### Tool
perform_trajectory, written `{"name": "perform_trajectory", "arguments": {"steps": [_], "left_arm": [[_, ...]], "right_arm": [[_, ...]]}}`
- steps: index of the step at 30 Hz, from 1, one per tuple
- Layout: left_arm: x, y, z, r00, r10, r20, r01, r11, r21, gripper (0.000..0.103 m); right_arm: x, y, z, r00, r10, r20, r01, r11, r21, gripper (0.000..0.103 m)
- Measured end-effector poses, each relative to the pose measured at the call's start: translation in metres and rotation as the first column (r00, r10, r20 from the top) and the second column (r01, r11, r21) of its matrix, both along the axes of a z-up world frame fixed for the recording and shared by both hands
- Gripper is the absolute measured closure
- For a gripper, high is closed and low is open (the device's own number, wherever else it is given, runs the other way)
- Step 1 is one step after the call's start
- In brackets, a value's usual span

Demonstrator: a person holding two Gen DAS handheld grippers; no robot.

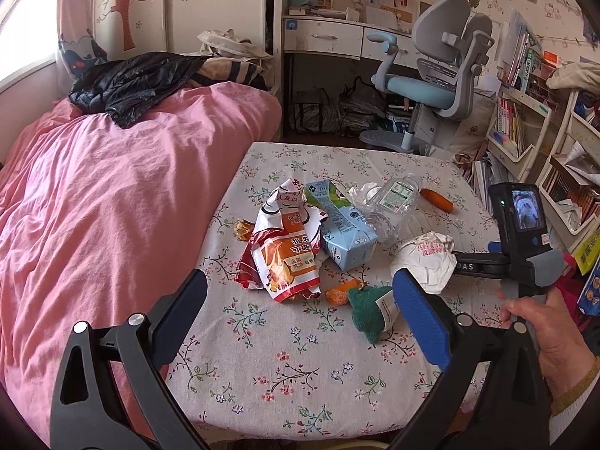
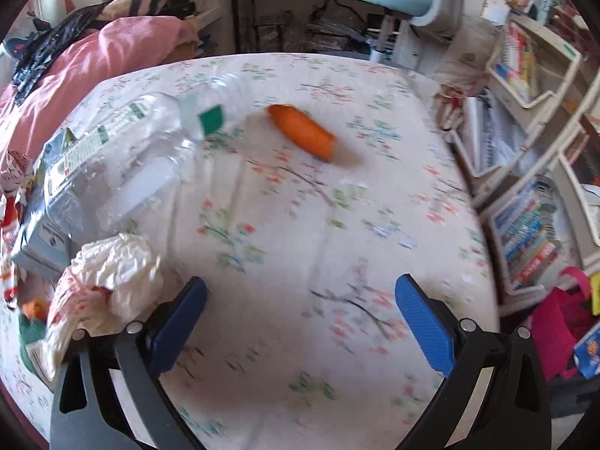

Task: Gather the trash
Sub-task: 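Move the left tool toward the orange-and-white snack wrapper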

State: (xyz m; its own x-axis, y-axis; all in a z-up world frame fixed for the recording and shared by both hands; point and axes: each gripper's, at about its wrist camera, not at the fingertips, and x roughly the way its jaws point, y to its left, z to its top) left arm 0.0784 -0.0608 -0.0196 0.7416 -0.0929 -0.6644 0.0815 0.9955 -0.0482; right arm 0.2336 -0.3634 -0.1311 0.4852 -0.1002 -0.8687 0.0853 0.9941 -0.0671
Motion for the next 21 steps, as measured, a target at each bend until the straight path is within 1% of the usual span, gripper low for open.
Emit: {"name": "perform_trajectory", "arguments": {"steps": [3, 6, 8, 10, 12, 15, 19, 21], "left_arm": [[-0.004, 0.005, 0.002, 1.000, 0.005, 0.008, -0.005, 1.000, -0.017, 0.007], [-0.007, 0.006, 0.003, 1.000, 0.007, 0.009, -0.006, 1.000, -0.029, 0.007], [-0.010, 0.004, 0.003, 1.000, 0.006, 0.013, -0.006, 1.000, -0.029, 0.007], [-0.012, 0.001, 0.004, 1.000, 0.004, 0.016, -0.003, 1.000, -0.024, 0.007], [-0.015, -0.001, 0.003, 1.000, 0.001, 0.021, -0.001, 1.000, -0.019, 0.007], [-0.016, -0.002, 0.003, 1.000, -0.001, 0.024, 0.001, 1.000, -0.011, 0.007], [-0.012, 0.001, 0.002, 1.000, 0.003, 0.017, -0.003, 1.000, -0.006, 0.007], [-0.010, 0.005, 0.002, 1.000, 0.012, 0.013, -0.012, 1.000, -0.016, 0.007]], "right_arm": [[-0.024, -0.009, 0.020, 0.999, -0.026, 0.043, 0.026, 1.000, 0.007, 0.006], [-0.054, -0.006, 0.054, 0.989, -0.014, 0.147, 0.011, 1.000, 0.021, 0.006], [-0.083, 0.001, 0.078, 0.966, 0.009, 0.259, -0.022, 0.999, 0.046, 0.006], [-0.102, 0.007, 0.094, 0.941, 0.040, 0.337, -0.078, 0.992, 0.099, 0.006], [-0.105, 0.015, 0.098, 0.938, 0.067, 0.339, -0.118, 0.984, 0.131, 0.006], [-0.103, 0.022, 0.095, 0.938, 0.089, 0.336, -0.148, 0.976, 0.157, 0.006], [-0.102, 0.027, 0.087, 0.944, 0.096, 0.315, -0.162, 0.968, 0.189, 0.006], [-0.103, 0.027, 0.087, 0.942, 0.099, 0.321, -0.170, 0.965, 0.202, 0.006]]}}
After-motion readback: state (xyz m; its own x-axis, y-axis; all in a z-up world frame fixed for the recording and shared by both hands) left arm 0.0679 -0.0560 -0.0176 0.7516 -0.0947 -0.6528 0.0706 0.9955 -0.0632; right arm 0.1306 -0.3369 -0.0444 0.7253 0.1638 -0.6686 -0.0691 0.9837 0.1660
